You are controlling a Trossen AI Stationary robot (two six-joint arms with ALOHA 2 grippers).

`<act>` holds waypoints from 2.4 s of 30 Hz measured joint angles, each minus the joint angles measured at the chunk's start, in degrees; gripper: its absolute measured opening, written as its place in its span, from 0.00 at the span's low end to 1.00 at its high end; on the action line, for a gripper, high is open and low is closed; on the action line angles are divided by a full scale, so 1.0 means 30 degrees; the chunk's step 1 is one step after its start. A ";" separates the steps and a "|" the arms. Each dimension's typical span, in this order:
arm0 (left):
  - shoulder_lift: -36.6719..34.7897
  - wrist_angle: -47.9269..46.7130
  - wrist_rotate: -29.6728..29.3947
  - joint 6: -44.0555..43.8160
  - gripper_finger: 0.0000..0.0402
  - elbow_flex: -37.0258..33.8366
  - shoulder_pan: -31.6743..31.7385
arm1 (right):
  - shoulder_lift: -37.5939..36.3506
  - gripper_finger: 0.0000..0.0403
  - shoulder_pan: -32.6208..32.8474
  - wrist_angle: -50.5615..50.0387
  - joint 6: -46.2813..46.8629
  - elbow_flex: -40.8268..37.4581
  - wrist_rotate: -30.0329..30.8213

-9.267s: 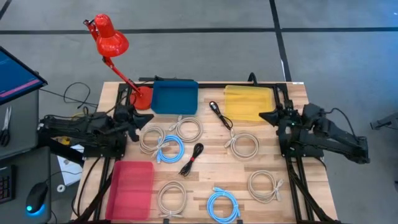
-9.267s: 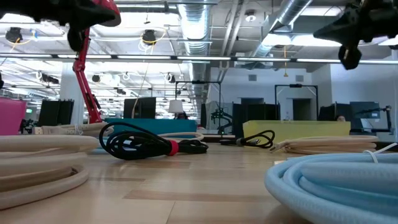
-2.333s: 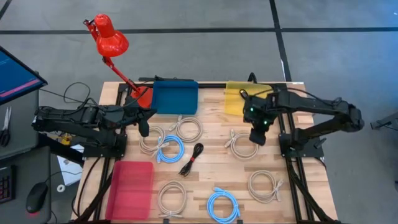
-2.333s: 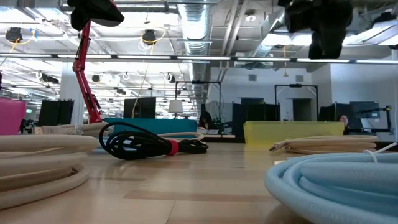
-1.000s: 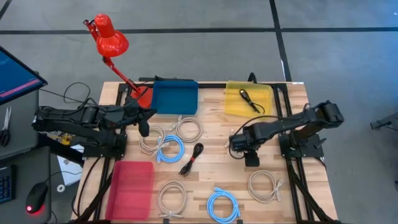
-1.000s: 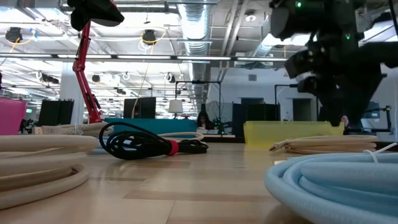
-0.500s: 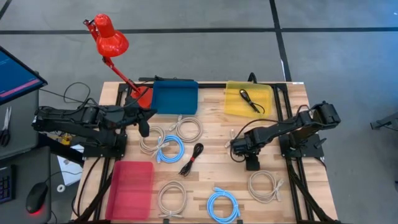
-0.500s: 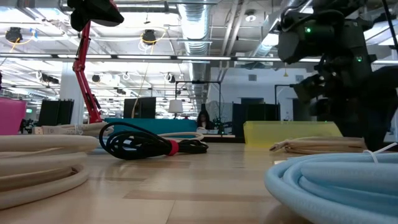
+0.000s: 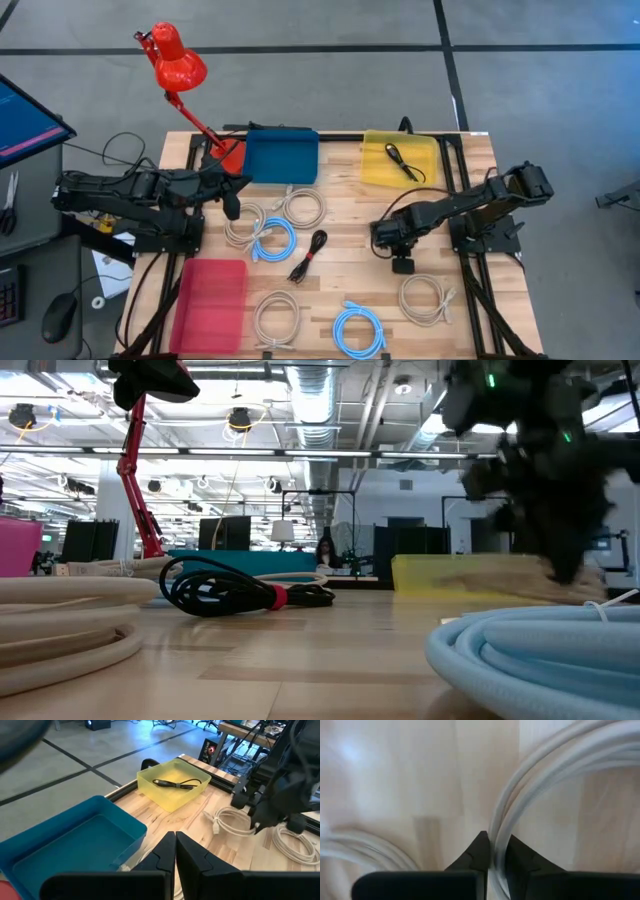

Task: Pick & Place USB Port
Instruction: Put the brown display cable into the blue bin

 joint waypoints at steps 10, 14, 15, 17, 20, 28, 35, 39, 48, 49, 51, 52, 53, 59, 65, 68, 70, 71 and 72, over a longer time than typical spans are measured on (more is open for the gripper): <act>0.0000 0.0183 0.0437 -0.1434 0.03 0.0000 -0.0007 | -0.3684 0.06 -0.1449 0.1475 0.0817 0.2657 0.2657; 0.0299 0.1069 0.0443 -0.2187 0.03 0.0007 0.0000 | -0.4861 0.06 -0.2148 0.2753 0.0658 0.3412 0.3960; 0.0439 0.1522 0.0444 -0.2314 0.03 0.0000 0.0000 | -0.4997 0.06 -0.2291 0.3127 0.0369 0.3595 0.4222; 0.0849 0.3079 0.0462 -0.2976 0.04 0.0007 0.0097 | -0.5116 0.06 -0.2523 0.4025 -0.0390 0.3898 0.4859; 0.1607 0.5092 0.1083 -0.4330 0.09 0.0007 0.0616 | -0.4933 0.06 -0.2794 0.5746 -0.1630 0.4278 0.5549; 0.3892 0.6167 0.5878 -0.8900 0.27 0.0007 0.3025 | -0.3556 0.06 -0.3359 1.0314 -0.4187 0.4574 0.5626; 0.6263 1.0607 1.0794 -1.0139 0.42 0.0007 0.4750 | -0.1985 0.06 -0.3369 1.2825 -0.4832 0.4567 0.5499; 0.7607 1.2718 1.2645 -1.0747 0.47 0.0016 0.5476 | -0.1244 0.06 -0.3075 1.4726 -0.5166 0.4567 0.5490; 0.9792 1.5345 1.3823 -1.2227 0.50 0.0007 0.6062 | -0.0348 0.06 -0.2890 1.7062 -0.5175 0.4560 0.5484; 0.9909 1.5750 1.3862 -1.2229 0.49 0.0007 0.6062 | -0.0351 0.06 -0.2903 1.7139 -0.5172 0.4560 0.5484; 1.0107 1.6621 1.3879 -1.2222 0.49 0.0007 0.6062 | -0.0363 0.06 -0.2903 1.7291 -0.5164 0.4567 0.5492; 1.0187 1.6795 1.3879 -1.2222 0.49 0.0007 0.6062 | -0.0370 0.06 -0.2896 1.7315 -0.5164 0.4567 0.5505; 1.0280 1.7054 1.3879 -1.2219 0.48 0.0007 0.6062 | -0.0363 0.06 -0.2888 1.7481 -0.5164 0.4567 0.5507; 1.0500 1.7969 1.3945 -1.2062 0.46 0.0014 0.6062 | -0.0370 0.06 -0.3041 1.8052 -0.5005 0.4567 0.5494; 1.0542 1.8349 1.3971 -1.1942 0.40 0.0011 0.6062 | -0.0370 0.06 -0.3144 1.8259 -0.5011 0.4567 0.5492; 1.0542 1.8387 1.3923 -1.1398 0.32 0.0007 0.6062 | -0.0370 0.06 -0.3255 1.8231 -0.5004 0.4567 0.5499; 1.0542 1.8523 1.3936 -1.1343 0.25 0.0007 0.6048 | -0.0370 0.06 -0.3267 1.8231 -0.5004 0.4567 0.5499; 1.0542 1.8572 1.3950 -1.1148 0.21 0.0007 0.6047 | -0.0370 0.06 -0.3267 1.8221 -0.5004 0.4567 0.5503; 1.0542 1.8604 1.3964 -1.0914 0.17 0.0013 0.6047 | -0.0370 0.06 -0.3267 1.8190 -0.5004 0.4567 0.5513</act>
